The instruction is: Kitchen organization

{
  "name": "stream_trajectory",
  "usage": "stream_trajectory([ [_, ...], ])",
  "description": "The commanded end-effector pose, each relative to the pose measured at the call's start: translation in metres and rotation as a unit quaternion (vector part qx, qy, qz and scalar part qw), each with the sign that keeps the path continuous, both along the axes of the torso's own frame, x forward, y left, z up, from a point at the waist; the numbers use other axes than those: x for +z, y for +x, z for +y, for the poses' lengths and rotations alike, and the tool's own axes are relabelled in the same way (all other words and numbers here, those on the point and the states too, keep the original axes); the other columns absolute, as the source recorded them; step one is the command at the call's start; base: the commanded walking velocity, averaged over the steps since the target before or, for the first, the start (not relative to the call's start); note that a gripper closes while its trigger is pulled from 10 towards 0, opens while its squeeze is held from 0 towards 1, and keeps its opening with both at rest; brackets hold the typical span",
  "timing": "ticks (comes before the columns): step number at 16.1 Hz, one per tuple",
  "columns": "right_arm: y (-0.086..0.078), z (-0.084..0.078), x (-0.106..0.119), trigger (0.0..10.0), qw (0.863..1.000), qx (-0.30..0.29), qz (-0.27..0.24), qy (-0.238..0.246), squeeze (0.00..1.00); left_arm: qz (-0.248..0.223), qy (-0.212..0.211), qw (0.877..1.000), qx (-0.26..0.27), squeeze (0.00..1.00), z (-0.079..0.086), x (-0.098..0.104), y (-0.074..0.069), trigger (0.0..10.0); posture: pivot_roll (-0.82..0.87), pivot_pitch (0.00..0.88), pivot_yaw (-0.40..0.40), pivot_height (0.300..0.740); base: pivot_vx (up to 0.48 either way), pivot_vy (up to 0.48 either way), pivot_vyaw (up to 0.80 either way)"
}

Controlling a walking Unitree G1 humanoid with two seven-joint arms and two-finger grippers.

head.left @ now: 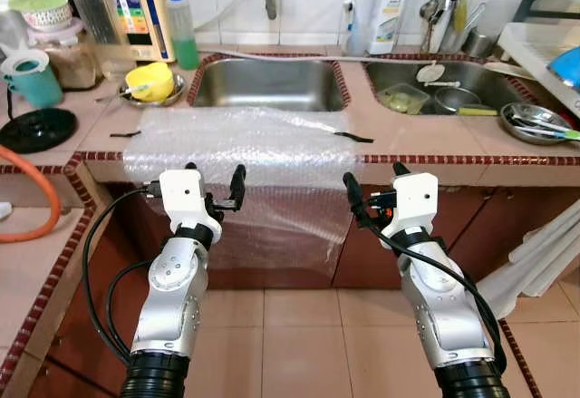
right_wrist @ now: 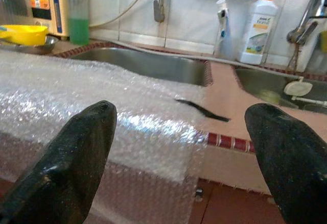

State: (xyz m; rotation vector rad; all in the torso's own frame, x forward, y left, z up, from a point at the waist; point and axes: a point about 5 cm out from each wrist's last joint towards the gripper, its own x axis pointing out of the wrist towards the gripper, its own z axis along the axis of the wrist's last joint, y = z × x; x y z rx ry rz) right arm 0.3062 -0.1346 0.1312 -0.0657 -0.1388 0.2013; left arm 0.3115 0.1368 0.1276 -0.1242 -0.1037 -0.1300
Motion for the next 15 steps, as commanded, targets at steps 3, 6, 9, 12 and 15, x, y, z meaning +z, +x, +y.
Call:
stream_trajectory([
  [3,-0.003,-0.007,0.006,10.0,1.000,-0.013,-0.013,-0.002,0.00,-0.005,0.002,1.000,0.015,0.00,0.006,0.006,0.001,10.0,0.07,0.000,0.029,0.740,0.274,0.000,0.00],
  [6,-0.003,-0.003,0.012,10.0,1.000,-0.002,-0.024,-0.007,0.00,-0.007,0.000,1.000,0.007,0.00,0.004,0.009,0.000,10.0,0.07,0.000,0.028,0.740,0.300,0.000,0.00],
  [9,-0.004,0.000,0.014,10.0,1.000,0.006,-0.027,-0.010,0.00,-0.008,0.003,1.000,-0.004,0.00,0.001,0.010,-0.001,10.0,0.07,0.000,0.029,0.740,0.310,0.000,0.00],
  [12,-0.008,0.002,0.019,10.0,0.999,0.010,-0.041,-0.019,0.00,-0.008,0.008,1.000,-0.002,0.00,0.002,0.010,-0.001,10.0,0.06,0.000,0.039,0.740,0.327,0.000,0.00],
  [15,-0.009,0.002,0.019,10.0,0.999,0.012,-0.040,-0.019,0.00,-0.007,0.008,1.000,-0.004,0.00,0.003,0.012,0.001,10.0,0.06,0.000,0.046,0.740,0.353,0.094,0.00],
])
